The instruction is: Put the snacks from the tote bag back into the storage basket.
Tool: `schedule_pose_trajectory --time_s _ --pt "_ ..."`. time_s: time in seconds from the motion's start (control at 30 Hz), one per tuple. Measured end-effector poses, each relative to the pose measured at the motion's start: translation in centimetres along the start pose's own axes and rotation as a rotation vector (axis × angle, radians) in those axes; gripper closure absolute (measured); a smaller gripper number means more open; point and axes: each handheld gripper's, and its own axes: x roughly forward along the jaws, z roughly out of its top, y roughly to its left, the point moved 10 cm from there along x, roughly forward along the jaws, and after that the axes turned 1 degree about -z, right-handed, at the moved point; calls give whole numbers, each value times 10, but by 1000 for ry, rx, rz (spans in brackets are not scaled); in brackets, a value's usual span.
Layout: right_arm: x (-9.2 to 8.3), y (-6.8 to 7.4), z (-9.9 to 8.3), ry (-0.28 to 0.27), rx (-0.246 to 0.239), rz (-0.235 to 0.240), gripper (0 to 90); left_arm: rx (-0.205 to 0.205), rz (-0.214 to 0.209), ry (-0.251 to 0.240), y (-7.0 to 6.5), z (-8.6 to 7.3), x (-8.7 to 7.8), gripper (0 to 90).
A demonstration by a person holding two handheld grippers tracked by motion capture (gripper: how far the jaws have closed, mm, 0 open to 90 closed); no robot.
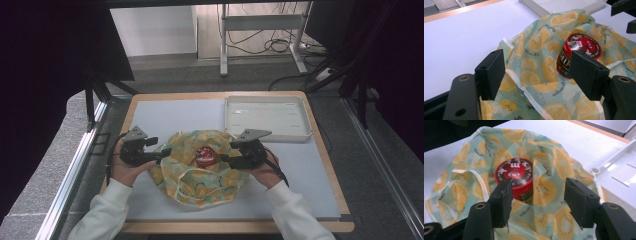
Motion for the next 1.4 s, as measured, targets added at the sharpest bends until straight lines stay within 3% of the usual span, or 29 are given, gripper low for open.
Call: schedule_pose_trajectory --time_s 0.37,0.53,0.67,0.9,1.13,1.4 --pt "10 15 5 25 -22 19 376 -5 6 17 5 -2 2 287" --pt "23 22 13 35 -26 39 359 -4 9 27 5 -4 3 287" --pt "32 31 9 70 -37 54 345 -5 11 31 5 -5 2 287" --pt "43 33 -1 122 6 50 328 -1 7 38 3 -7 4 287" --pt "63 33 -3 172 21 4 236 6 4 51 2 -9 8 287" --pt "80 35 -2 215 10 -46 208 2 3 57 2 -11 10 287"
